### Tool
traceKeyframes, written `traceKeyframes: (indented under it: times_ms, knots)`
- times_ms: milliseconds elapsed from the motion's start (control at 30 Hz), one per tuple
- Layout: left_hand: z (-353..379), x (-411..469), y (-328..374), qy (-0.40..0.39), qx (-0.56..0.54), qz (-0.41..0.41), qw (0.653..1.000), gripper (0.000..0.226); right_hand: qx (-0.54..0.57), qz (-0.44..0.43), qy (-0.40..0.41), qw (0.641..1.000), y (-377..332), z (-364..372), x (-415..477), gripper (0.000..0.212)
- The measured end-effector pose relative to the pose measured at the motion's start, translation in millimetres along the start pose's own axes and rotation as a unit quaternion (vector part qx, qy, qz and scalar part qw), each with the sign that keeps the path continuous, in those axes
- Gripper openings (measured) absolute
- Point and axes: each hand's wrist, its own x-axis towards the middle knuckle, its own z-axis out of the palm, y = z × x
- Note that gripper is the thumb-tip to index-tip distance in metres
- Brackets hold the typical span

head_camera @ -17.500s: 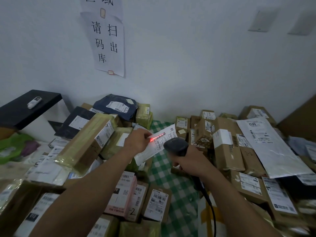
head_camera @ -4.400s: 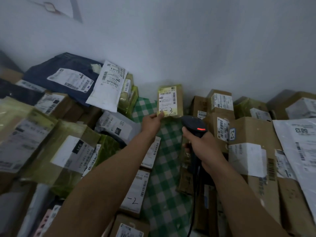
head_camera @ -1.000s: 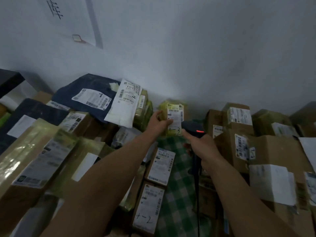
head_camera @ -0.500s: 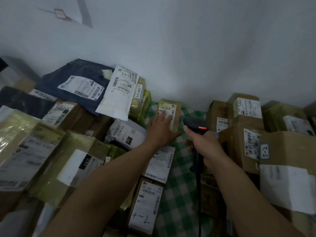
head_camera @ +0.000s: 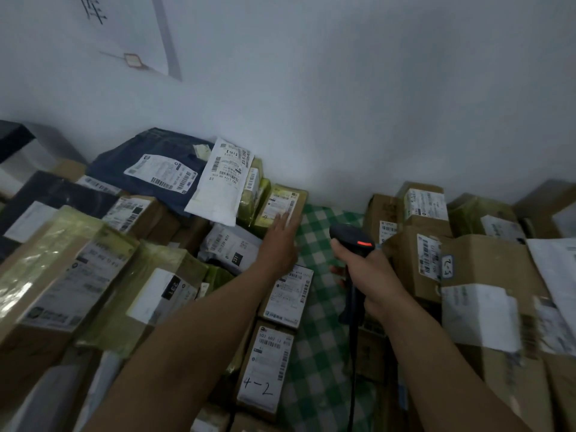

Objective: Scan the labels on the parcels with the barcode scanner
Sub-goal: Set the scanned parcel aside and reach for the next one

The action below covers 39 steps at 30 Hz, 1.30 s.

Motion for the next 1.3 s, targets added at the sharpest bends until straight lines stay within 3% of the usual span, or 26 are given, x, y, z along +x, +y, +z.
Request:
traceKeyframes:
  times_ms: [200,433,533,667,867,1033,1200,1300]
  knots:
    - [-38.5,-81.3,31.0,0.023,-0.124,0.004,0.992,0.064,0.011,0.014,0.003,1.000,-6.5,6.9,-83.5,0.009]
    - [-89.1,-208.7,85.6,0.032,-0.212,0.015,0.977,0.053,0.003,-0.030,0.020,0.999,-0.7,-5.8,-212.2,0.019]
    - [-101.0,-252.5,107.8,0.029,-0.206,0.040,0.977,0.050,0.006,-0.049,0.026,0.998,5.8,-20.6,-262.5,0.027]
    - [-106.4,-294.9,140.2,-0.017,-0.171,0.056,0.983,0.045,0.013,-0.069,0.038,0.997,14.8,-46.8,-318.8,0.012]
    - [-79.7,-323.3,189.6,-0.079,-0.142,0.077,0.984,0.033,0.030,-0.059,0.075,0.995,49.1,-97.3,-359.3,0.018]
    - [-8.4,-283.9,218.9,-0.121,-0.087,0.102,0.983,0.050,0.069,-0.043,0.098,0.992,80.2,-138.6,-371.3,0.023]
    - [1.2,-281.8,263.7,-0.159,-0.091,0.039,0.982,0.088,0.086,-0.025,0.102,0.991,101.2,-173.1,-374.8,0.022]
    - [3.9,-286.4,274.2,-0.189,-0.119,0.017,0.975,0.088,0.088,-0.029,0.097,0.991,107.5,-189.5,-374.4,0.016]
